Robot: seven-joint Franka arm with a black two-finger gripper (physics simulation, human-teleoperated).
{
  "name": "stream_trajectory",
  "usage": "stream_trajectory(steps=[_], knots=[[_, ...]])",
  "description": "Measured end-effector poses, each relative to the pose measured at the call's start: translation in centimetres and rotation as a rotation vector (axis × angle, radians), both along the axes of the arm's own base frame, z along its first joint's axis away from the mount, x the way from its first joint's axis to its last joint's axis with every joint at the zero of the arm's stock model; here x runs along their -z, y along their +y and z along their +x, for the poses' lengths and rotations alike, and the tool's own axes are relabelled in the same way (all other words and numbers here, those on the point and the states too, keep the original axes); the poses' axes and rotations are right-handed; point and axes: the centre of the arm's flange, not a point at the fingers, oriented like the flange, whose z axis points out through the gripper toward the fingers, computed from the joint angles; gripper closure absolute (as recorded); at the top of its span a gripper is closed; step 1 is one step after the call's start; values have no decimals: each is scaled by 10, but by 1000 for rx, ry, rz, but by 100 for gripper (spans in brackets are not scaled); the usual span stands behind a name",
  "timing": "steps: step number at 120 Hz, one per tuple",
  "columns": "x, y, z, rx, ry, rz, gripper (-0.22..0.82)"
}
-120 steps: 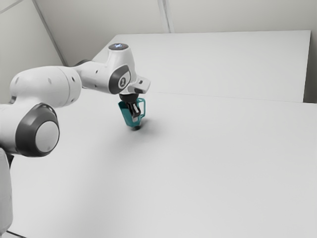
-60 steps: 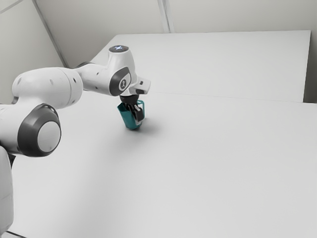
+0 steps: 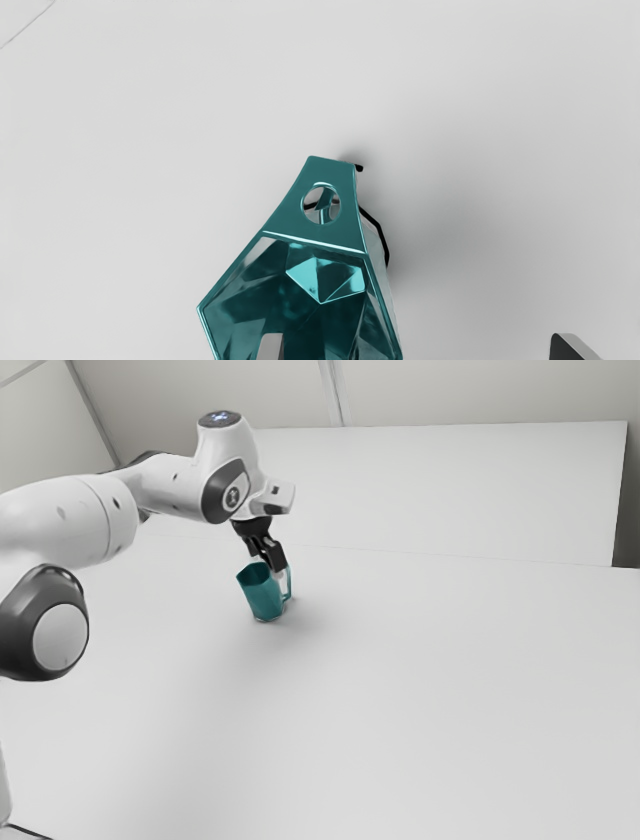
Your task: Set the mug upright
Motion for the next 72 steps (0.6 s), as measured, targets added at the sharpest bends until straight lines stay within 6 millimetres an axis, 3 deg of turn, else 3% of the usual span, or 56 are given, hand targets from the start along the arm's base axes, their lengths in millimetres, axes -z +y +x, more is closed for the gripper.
stream_trajectory(steps=[20, 47, 62, 72], knots=[[-53, -5, -15, -5, -51, -11, 1], [-149, 1, -61, -93, -95, -25, 0], [-179, 19, -83, -161, -79, -43, 0], [-187, 25, -94, -197, -59, -48, 0]])
